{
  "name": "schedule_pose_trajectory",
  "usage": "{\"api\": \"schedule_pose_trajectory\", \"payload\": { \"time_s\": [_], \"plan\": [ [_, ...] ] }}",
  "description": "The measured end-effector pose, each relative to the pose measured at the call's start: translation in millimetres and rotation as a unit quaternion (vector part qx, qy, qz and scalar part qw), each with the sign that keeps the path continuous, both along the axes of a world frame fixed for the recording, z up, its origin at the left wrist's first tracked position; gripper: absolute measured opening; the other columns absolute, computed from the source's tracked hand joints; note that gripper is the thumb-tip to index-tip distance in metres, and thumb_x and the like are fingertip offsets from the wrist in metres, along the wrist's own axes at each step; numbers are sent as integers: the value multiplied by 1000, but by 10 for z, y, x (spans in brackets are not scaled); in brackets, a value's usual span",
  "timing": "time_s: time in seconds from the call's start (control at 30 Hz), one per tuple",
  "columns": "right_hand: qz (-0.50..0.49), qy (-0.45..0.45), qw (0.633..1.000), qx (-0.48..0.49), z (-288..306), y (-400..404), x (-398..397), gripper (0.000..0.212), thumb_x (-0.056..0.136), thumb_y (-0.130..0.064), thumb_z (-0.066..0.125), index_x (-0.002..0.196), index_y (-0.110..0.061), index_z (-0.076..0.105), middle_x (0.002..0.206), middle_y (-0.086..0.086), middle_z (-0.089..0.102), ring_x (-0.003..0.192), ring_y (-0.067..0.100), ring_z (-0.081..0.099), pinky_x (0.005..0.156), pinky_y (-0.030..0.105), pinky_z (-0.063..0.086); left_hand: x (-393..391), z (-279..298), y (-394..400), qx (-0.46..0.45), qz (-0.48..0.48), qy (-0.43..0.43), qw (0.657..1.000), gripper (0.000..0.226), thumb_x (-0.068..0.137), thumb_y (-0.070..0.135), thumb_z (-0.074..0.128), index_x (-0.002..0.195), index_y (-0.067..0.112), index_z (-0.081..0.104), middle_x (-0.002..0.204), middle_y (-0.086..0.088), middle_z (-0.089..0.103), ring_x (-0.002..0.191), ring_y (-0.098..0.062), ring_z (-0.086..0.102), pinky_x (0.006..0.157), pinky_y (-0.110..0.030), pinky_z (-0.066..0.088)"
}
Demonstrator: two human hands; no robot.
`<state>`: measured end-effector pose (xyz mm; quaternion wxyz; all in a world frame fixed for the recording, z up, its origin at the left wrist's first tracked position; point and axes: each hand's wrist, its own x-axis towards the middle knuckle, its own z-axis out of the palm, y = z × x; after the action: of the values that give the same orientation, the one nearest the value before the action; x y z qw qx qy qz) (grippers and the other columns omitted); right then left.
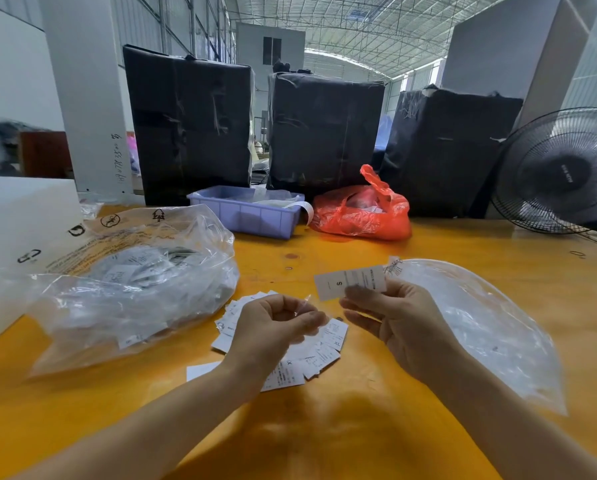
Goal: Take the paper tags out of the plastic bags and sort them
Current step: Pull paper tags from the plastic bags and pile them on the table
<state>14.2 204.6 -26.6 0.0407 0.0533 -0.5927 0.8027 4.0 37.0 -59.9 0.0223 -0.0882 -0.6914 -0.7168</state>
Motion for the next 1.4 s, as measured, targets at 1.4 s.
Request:
{"api": "schedule_pose_trajectory", "payload": {
  "time_s": [1.4],
  "plan": [
    [-185, 179, 899, 355, -126, -124, 60, 14, 79, -11, 73, 76, -4, 61, 81, 9, 70, 75, 25, 69, 67, 48, 56, -3, 8, -13, 58, -29, -36, 997, 24, 75, 10, 72, 98, 5, 67, 81, -6, 75, 71, -13, 71, 67, -22, 51]
  ]
}}
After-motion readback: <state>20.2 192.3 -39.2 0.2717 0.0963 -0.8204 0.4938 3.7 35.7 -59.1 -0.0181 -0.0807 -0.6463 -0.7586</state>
